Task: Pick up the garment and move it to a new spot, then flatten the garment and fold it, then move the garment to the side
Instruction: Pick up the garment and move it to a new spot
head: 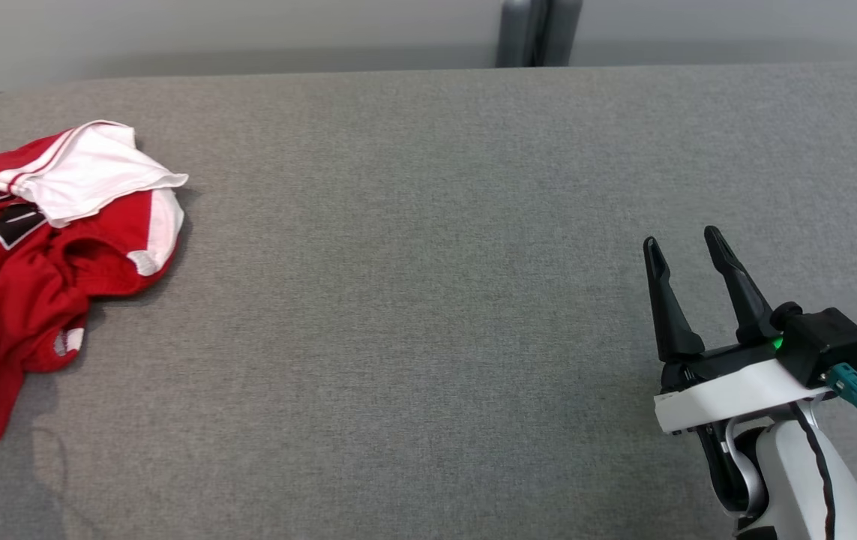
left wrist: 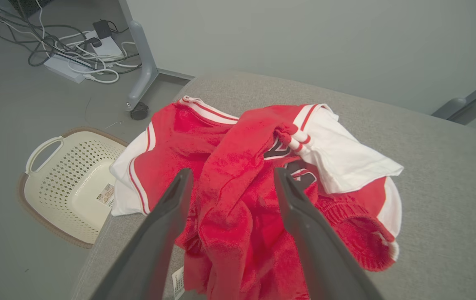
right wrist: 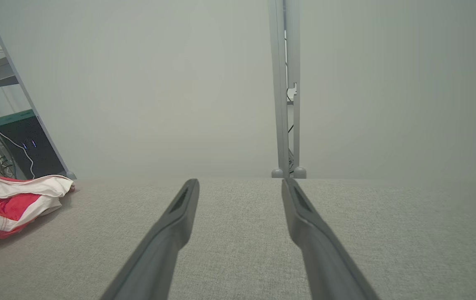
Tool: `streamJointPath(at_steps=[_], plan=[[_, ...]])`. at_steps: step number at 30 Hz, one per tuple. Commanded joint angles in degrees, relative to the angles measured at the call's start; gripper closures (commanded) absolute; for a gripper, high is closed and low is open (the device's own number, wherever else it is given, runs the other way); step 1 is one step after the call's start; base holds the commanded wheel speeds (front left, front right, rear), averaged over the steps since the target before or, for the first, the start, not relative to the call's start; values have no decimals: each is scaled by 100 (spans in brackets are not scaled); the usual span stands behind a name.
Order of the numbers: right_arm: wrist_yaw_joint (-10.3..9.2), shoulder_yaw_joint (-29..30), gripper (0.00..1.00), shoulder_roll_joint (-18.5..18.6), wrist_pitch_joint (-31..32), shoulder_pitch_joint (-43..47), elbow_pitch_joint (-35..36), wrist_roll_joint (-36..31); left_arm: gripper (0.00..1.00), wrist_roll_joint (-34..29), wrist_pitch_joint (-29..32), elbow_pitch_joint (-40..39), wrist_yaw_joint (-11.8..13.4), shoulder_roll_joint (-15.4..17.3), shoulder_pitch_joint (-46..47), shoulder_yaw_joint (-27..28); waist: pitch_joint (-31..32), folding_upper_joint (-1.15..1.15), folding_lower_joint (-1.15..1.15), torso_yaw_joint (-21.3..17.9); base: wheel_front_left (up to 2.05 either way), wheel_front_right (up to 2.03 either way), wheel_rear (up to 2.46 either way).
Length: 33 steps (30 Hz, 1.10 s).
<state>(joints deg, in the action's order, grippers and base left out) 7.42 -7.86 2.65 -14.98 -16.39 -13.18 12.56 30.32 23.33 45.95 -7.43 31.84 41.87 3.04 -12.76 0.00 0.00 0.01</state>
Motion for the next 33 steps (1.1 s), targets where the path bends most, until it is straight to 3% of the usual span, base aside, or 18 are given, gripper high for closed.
streamJointPath(at_steps=[1, 9, 15, 17, 18, 19, 33], plan=[[13, 32, 0, 44, -25, -77, 67, -34, 0, 80, 113, 97, -4, 129, 134, -30, -232, 0, 0, -239, 0, 0, 0], [13, 74, 0, 43, -25, -99, 109, -45, 0, 610, 562, 579, -6, 487, -5, -302, -385, 0, 0, -439, 0, 0, 0], [13, 64, 0, 45, -25, -143, 129, -72, 1, 879, 438, 727, -6, 573, 48, -560, -466, 0, 0, -448, 0, 0, 0], [13, 59, 0, 44, -25, -135, 127, -81, 43, 944, 383, 736, -6, 581, 78, -641, -472, 0, 0, -436, 0, 0, 0], [13, 57, 0, 44, -25, -128, 121, -97, 81, 983, 358, 745, -6, 592, 86, -680, -469, 0, 0, -429, 0, 0, 0], [13, 56, 0, 45, -25, -123, 110, -108, 100, 1012, 323, 753, -6, 601, 90, -724, -463, 0, 0, -422, 0, 0, 0], [13, 13, 0, 45, -25, 61, 71, -139, 100, 1096, 8, 134, -6, 775, 283, -1899, 58, 0, 0, -212, 0, 0, 0]])
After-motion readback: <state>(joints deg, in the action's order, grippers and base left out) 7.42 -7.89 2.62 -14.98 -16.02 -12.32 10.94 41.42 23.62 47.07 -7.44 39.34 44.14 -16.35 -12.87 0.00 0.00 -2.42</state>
